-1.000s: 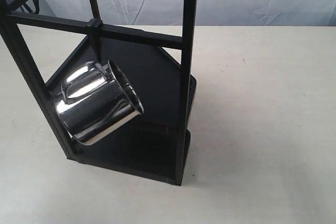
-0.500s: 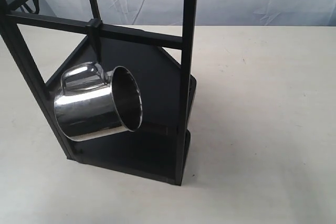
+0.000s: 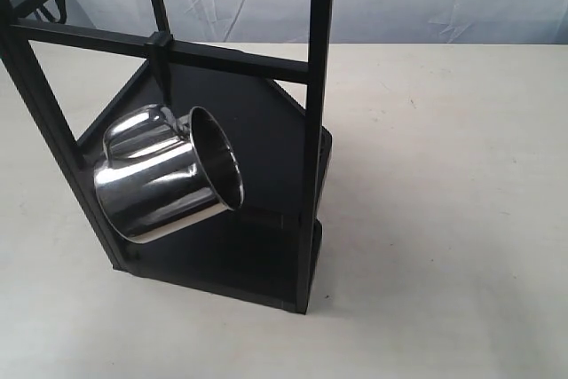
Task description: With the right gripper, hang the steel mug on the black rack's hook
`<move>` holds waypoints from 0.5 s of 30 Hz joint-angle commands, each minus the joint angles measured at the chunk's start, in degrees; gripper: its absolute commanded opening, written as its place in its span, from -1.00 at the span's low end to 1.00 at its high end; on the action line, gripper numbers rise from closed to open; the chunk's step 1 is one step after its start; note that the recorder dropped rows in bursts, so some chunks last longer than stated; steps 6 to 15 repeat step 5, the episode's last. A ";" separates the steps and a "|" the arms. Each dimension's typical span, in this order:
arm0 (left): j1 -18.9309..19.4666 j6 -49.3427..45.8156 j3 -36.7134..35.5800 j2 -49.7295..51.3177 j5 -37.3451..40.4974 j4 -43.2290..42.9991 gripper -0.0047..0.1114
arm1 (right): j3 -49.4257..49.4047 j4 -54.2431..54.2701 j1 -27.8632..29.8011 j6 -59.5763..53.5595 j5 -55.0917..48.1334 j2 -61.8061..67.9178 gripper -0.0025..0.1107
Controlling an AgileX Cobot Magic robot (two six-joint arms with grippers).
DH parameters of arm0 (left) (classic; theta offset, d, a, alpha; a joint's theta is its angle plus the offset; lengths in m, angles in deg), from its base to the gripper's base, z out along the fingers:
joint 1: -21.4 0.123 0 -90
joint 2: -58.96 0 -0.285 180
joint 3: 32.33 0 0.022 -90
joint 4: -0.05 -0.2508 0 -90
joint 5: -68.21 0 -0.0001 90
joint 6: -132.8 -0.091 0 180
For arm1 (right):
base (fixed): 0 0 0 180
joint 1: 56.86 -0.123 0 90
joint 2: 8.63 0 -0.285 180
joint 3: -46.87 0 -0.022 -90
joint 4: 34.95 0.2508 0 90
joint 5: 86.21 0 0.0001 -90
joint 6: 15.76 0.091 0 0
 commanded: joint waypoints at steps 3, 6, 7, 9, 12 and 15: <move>-0.27 0.14 -0.02 -0.27 -0.30 -0.04 -0.89 | -0.11 -0.23 0.41 -0.35 0.24 -0.31 -0.96; -0.27 0.14 -0.02 -0.27 -0.30 -0.04 -0.89 | -0.11 -0.23 0.41 -0.35 0.24 -0.31 -0.96; -0.27 0.14 -0.02 -0.27 -0.30 -0.04 -0.89 | -0.11 -0.23 0.41 -0.35 0.24 -0.31 -0.96; -0.27 0.14 -0.02 -0.27 -0.30 -0.04 -0.89 | -0.11 -0.23 0.41 -0.35 0.24 -0.31 -0.96; -0.27 0.14 -0.02 -0.27 -0.30 -0.04 -0.89 | -0.11 -0.23 0.41 -0.35 0.24 -0.31 -0.96; -0.27 0.14 -0.02 -0.27 -0.30 -0.04 -0.89 | -0.11 -0.23 0.41 -0.35 0.24 -0.31 -0.96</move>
